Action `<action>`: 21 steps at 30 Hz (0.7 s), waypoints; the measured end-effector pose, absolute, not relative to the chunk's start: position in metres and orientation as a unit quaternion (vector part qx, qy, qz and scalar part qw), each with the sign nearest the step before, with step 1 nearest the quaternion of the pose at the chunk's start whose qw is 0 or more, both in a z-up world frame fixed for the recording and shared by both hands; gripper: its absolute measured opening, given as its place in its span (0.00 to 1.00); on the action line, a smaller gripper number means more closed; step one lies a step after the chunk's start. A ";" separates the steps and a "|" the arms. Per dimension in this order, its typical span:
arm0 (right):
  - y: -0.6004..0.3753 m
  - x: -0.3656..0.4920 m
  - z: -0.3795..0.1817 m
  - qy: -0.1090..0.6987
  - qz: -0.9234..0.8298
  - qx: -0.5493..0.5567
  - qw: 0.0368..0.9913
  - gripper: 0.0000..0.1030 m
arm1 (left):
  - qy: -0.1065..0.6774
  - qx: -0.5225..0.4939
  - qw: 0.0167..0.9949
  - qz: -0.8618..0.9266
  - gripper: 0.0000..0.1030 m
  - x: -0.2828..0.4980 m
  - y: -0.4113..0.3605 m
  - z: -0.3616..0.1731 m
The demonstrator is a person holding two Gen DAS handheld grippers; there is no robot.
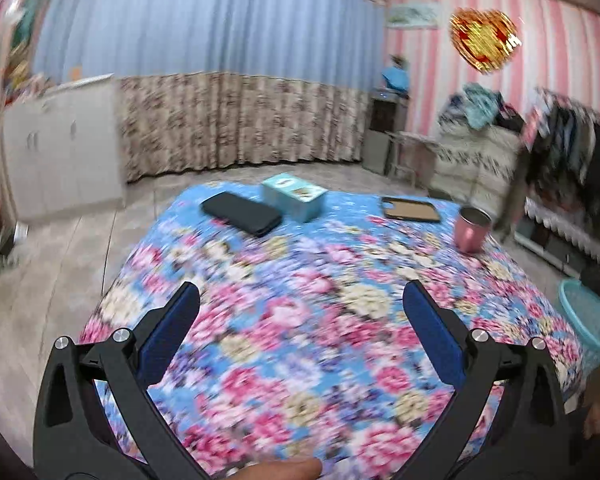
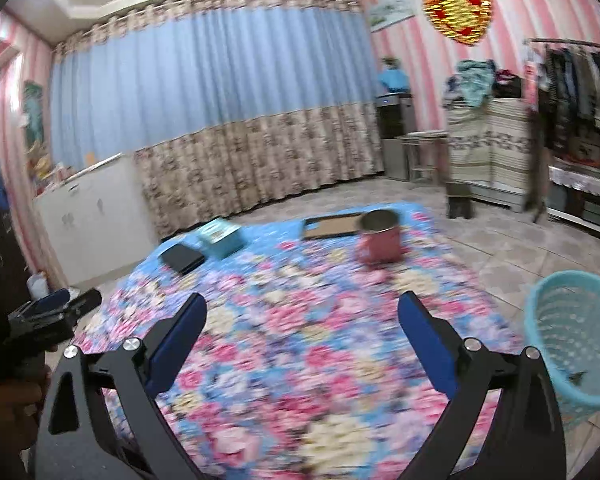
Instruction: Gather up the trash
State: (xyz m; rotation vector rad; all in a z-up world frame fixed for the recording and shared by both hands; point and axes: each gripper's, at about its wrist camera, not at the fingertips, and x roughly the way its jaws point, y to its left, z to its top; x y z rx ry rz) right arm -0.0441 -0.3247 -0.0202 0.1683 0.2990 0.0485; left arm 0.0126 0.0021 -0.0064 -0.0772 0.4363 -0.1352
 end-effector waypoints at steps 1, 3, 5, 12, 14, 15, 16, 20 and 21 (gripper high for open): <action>-0.314 -0.043 -0.029 0.148 0.028 0.072 0.986 0.92 | 0.216 -0.042 0.974 -0.059 0.95 0.011 0.009 -0.012; -0.301 -0.041 -0.042 0.147 0.033 0.048 0.987 0.92 | 0.217 -0.044 0.974 -0.049 0.95 0.010 0.013 -0.017; -0.292 -0.040 -0.047 0.147 0.028 0.021 0.988 0.92 | 0.203 -0.049 0.976 -0.055 0.95 0.006 0.015 -0.016; -0.292 -0.033 -0.047 0.145 0.019 0.026 0.989 0.93 | 0.179 -0.062 0.980 -0.057 0.95 0.001 -0.003 -0.021; -0.287 -0.032 -0.048 0.147 0.022 0.014 0.989 0.93 | 0.178 -0.045 0.981 -0.063 0.95 0.002 -0.015 -0.023; -0.283 -0.032 -0.049 0.149 0.021 0.005 0.989 0.93 | 0.177 -0.039 0.981 -0.065 0.95 0.003 -0.018 -0.024; -0.279 -0.032 -0.050 0.150 0.020 -0.007 0.988 0.93 | 0.177 -0.031 0.981 -0.069 0.95 0.003 -0.024 -0.024; -0.272 -0.036 -0.049 0.147 0.021 -0.024 0.989 0.93 | 0.175 -0.014 0.982 -0.075 0.95 0.000 -0.035 -0.026; -0.272 -0.036 -0.049 0.147 0.021 -0.024 0.989 0.93 | 0.175 -0.012 0.982 -0.075 0.95 0.000 -0.036 -0.026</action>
